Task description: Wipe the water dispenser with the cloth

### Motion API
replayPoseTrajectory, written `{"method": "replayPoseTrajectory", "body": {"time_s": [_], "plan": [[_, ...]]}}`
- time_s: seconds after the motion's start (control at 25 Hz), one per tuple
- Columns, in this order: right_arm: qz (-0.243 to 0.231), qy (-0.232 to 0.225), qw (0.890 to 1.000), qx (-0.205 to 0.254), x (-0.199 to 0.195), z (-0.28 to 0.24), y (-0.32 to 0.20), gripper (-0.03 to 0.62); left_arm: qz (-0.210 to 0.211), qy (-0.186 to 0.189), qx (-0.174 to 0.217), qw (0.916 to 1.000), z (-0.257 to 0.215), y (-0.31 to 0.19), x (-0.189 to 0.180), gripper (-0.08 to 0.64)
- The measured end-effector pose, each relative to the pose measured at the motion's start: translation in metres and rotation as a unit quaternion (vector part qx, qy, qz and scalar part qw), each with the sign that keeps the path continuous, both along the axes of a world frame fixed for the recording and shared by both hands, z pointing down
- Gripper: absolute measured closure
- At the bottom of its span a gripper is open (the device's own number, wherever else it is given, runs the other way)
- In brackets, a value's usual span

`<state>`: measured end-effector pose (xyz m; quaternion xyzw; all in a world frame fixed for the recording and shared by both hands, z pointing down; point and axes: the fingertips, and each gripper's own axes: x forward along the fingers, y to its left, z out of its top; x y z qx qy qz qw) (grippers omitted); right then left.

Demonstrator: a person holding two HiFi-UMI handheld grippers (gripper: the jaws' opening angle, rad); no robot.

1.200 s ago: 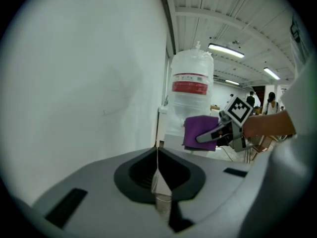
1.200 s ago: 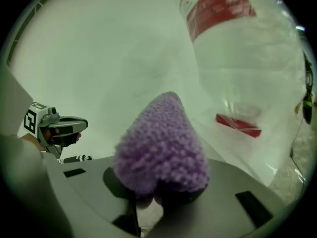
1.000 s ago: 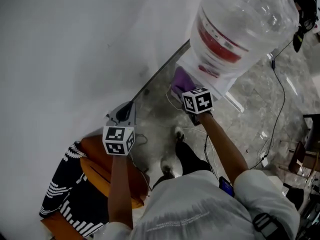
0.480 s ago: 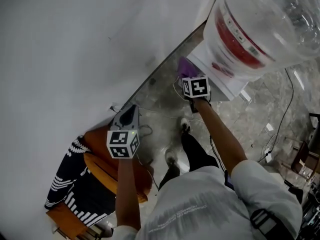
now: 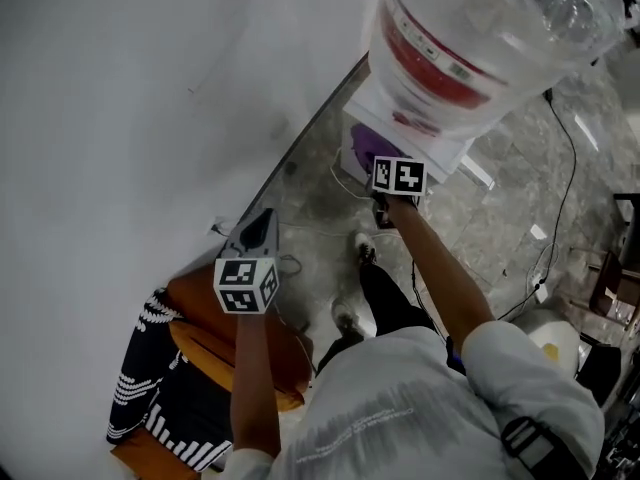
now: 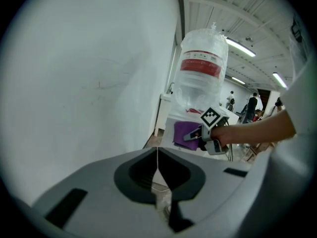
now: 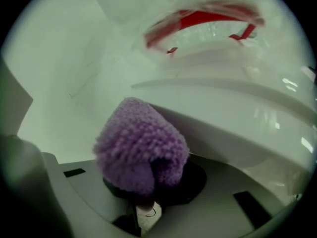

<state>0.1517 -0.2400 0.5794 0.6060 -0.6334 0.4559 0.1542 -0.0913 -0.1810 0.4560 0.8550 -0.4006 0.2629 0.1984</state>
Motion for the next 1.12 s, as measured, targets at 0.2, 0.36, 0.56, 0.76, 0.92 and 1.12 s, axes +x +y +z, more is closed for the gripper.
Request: {"method": "replayPoseTrajectory", "body": {"time_s": [0.2, 0.36, 0.56, 0.76, 0.92, 1.12], "plan": [[0.038, -0.007, 0.999, -0.001, 0.028, -0.004, 0.036, 0.502, 0.028, 0.006, 0.009, 0.9995, -0.009, 0.009, 0.022, 0.541], [0.057, -0.016, 0.998, -0.005, 0.051, -0.006, 0.068, 0.502, 0.051, 0.015, 0.017, 0.9984, -0.015, 0.020, 0.041, 0.541], [0.066, -0.008, 0.998, -0.011, 0.082, -0.009, 0.109, 0.502, 0.084, 0.019, 0.020, 0.9961, -0.017, 0.036, 0.069, 0.541], [0.063, 0.022, 0.998, -0.013, 0.110, -0.019, 0.153, 0.503, 0.119, 0.026, 0.027, 0.9922, -0.019, 0.053, 0.099, 0.541], [0.065, 0.042, 0.997, -0.013, 0.132, -0.028, 0.192, 0.503, 0.133, 0.038, 0.029, 0.9900, -0.021, 0.063, 0.120, 0.541], [0.060, 0.075, 0.995, -0.006, 0.151, -0.042, 0.238, 0.503, 0.139, 0.058, 0.022, 0.9884, -0.021, 0.072, 0.141, 0.541]]}}
